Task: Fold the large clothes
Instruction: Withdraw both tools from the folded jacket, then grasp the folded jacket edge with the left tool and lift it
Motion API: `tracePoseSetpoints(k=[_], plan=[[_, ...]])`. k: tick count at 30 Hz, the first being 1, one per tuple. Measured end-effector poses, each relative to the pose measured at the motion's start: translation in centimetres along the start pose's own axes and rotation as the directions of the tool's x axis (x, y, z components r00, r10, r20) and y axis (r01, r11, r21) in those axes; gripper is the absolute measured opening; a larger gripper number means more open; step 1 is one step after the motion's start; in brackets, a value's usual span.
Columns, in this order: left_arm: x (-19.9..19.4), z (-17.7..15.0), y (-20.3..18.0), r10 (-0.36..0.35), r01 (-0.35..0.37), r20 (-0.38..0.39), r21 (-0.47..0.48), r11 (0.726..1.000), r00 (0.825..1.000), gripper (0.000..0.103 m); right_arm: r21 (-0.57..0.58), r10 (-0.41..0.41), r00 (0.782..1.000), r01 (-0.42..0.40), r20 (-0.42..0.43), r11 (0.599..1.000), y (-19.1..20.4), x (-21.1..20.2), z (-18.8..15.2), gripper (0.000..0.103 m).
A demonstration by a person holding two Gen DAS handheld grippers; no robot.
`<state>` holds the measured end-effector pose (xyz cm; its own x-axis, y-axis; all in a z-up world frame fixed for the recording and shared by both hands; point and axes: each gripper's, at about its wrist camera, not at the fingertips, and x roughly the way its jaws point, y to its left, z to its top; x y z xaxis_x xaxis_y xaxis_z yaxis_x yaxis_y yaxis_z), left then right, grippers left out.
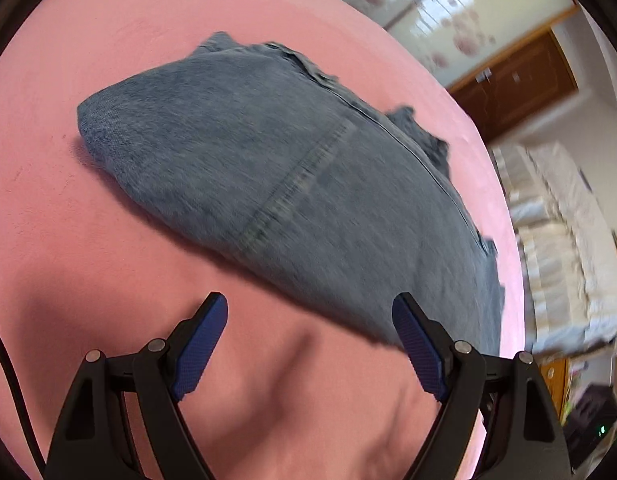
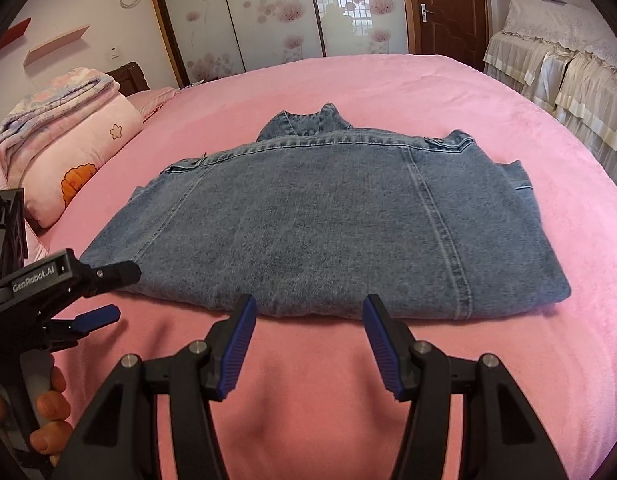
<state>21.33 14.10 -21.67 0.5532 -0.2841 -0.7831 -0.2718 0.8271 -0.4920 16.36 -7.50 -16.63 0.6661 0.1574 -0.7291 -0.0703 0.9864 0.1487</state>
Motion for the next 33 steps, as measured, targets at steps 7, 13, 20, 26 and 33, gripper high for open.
tracePoseSetpoints(k=[7,13,20,26,33], plan=[[3.2,1.4,1.8,-0.036,0.038,0.071,-0.033,0.999,0.997,0.083,-0.017,0.006,1.0,-0.005,0.028,1.0,0.7,1.4,0.7,0.056],[4.9,4.7,2.0,-0.051,0.06,0.127,-0.074,0.995,0.991,0.083,-0.015,-0.009,0.999,0.01,0.035,1.0,0.5,2.6,1.3,0.056],[6.0,8.2,2.0,0.002,0.021,0.17,-0.137,0.99,0.985,0.082,-0.039,-0.052,0.997,0.054,0.065,0.998,0.4,3.4,3.0,0.055],[4.8,8.2,-1.1,0.163,-0.166,0.225,-0.003,0.986,0.961,0.025,-0.106,-0.112,0.989,0.122,0.092,0.987,1.5,5.4,5.4,0.039],[0.6,8.1,-5.3,0.1,-0.158,0.347,0.144,0.977,0.933,0.014,-0.181,-0.077,0.997,0.073,-0.015,0.981,3.0,11.6,7.6,0.015]])
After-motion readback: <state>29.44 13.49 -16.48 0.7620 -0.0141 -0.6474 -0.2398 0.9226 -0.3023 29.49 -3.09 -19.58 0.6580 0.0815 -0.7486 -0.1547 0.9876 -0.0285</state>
